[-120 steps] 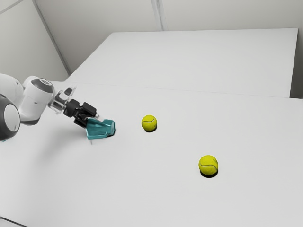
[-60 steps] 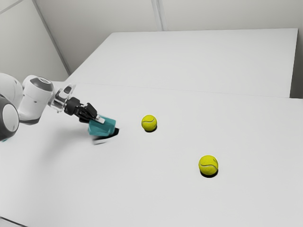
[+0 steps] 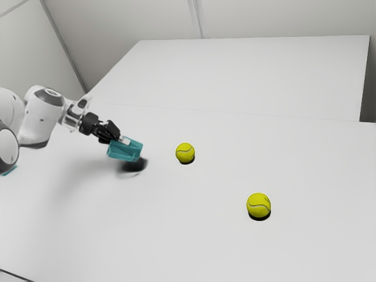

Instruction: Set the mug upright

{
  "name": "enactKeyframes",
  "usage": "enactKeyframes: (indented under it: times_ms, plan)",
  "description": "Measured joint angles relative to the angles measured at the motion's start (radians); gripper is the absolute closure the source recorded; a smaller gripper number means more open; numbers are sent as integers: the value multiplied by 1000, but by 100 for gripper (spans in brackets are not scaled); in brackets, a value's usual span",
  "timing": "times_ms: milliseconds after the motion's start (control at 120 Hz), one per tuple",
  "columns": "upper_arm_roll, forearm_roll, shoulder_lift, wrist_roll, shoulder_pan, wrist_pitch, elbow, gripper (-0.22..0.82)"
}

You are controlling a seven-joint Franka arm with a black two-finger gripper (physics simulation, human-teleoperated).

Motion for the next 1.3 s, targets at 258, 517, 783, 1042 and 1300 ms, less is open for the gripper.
enactKeyframes:
  times_ms: [258,517,783,1042,1300]
  plan:
    - [1,300,-225,-12,-106,142,-129,76]
    - [-2,803,-324,-118,-302,288,-223,76]
    - [-40,1018,-366,-287,-398,364,-316,76]
    - [-41,1057,-353,-422,-438,384,-334,76]
    - [-41,1064,-317,-533,-520,391,-331,76]
